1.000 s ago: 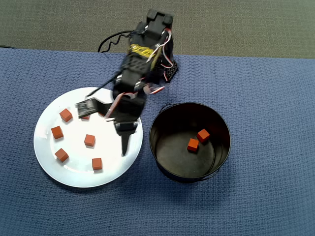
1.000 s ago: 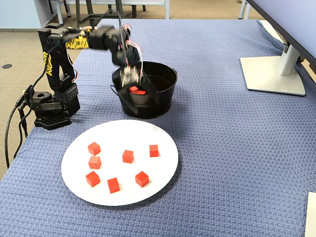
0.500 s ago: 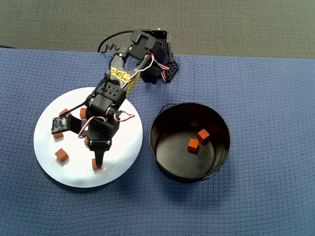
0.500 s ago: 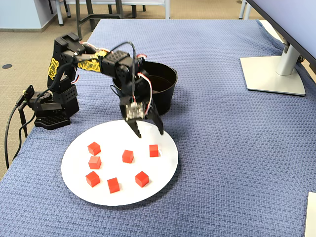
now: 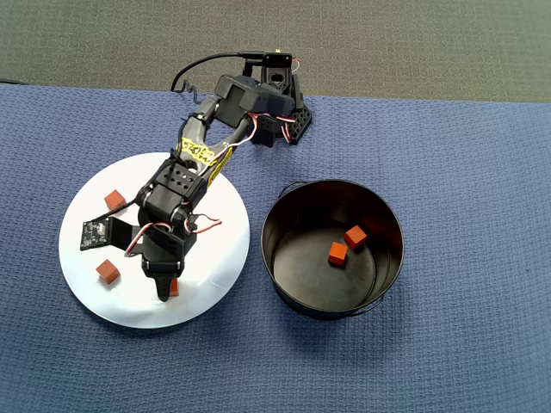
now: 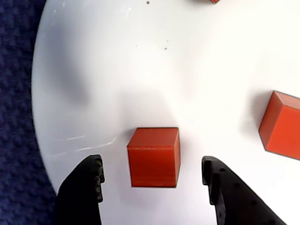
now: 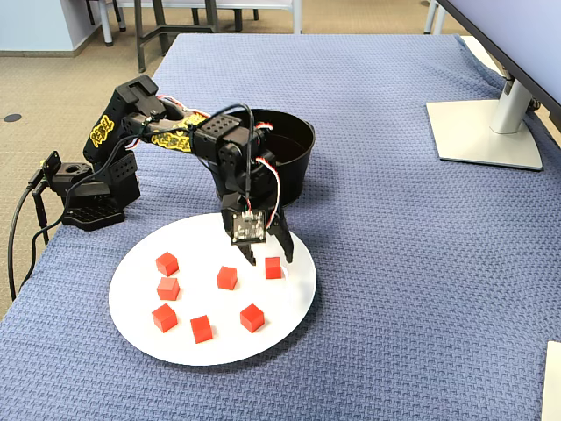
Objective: Pick up the red cubes from the white plate and place them in the black recipient
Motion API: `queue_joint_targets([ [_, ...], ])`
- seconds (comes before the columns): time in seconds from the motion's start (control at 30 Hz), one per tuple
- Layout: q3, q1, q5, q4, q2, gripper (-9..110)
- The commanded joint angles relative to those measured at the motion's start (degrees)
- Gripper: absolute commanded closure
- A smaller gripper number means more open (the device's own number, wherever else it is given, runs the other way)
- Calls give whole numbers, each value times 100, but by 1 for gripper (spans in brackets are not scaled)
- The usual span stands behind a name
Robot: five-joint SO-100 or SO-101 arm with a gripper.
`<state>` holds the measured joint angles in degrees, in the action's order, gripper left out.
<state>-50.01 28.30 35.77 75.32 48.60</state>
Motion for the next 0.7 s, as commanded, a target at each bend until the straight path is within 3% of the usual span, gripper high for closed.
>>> queue_joint_targets([
  [0.0,378,62,62,-123,18,84],
  [0.67,396,-123,35,-272,-149,97],
])
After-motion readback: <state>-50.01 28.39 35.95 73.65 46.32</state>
